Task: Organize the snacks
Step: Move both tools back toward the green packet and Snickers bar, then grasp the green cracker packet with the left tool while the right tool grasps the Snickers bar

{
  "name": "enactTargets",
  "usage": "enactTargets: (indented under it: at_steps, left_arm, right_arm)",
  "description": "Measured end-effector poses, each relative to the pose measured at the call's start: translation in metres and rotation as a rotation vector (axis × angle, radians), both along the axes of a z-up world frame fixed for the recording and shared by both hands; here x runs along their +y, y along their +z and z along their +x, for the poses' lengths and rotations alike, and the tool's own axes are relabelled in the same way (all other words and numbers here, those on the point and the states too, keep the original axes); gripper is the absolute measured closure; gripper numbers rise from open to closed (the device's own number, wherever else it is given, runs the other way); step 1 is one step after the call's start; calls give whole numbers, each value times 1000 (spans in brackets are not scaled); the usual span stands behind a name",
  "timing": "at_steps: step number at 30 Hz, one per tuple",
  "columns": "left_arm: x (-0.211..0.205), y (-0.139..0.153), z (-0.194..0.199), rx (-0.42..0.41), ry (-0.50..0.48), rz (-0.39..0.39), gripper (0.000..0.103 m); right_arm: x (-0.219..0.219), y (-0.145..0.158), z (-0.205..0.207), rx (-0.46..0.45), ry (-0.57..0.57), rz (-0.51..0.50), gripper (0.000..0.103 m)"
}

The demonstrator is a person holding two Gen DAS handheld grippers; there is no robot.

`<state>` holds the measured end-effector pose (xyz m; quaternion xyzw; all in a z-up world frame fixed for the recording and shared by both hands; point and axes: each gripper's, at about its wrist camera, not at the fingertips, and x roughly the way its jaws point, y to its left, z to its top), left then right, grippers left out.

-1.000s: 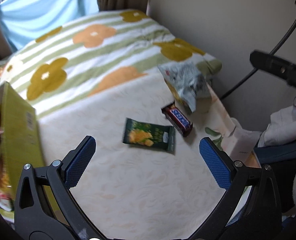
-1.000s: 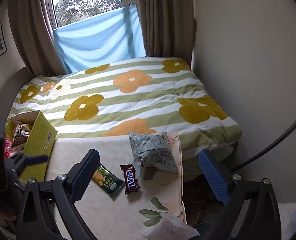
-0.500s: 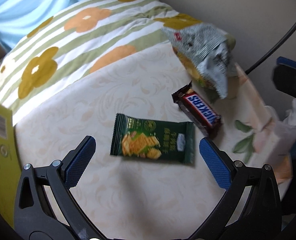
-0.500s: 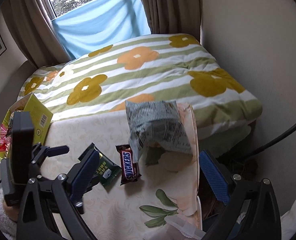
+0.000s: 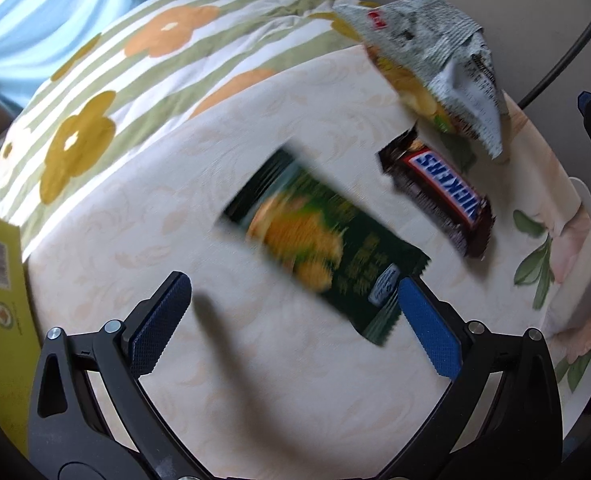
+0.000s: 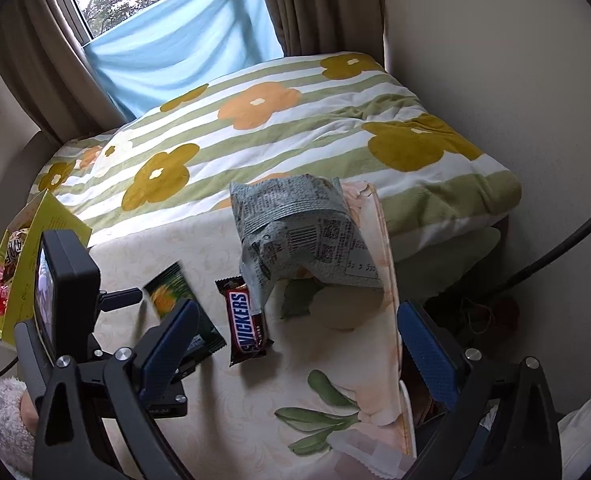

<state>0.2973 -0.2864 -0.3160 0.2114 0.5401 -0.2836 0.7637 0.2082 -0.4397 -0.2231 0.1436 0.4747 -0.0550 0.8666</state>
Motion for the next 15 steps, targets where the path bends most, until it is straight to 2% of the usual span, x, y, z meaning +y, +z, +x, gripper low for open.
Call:
enactTargets:
  at_steps: [8, 15]
  left_arm:
    - [10, 12, 15, 61, 129, -80, 0]
    - [-13, -1, 16, 67, 150, -41, 1]
  right_arm:
    - [11, -7, 1, 10, 22, 20, 4]
    - [16, -13, 0, 32, 55, -24, 4]
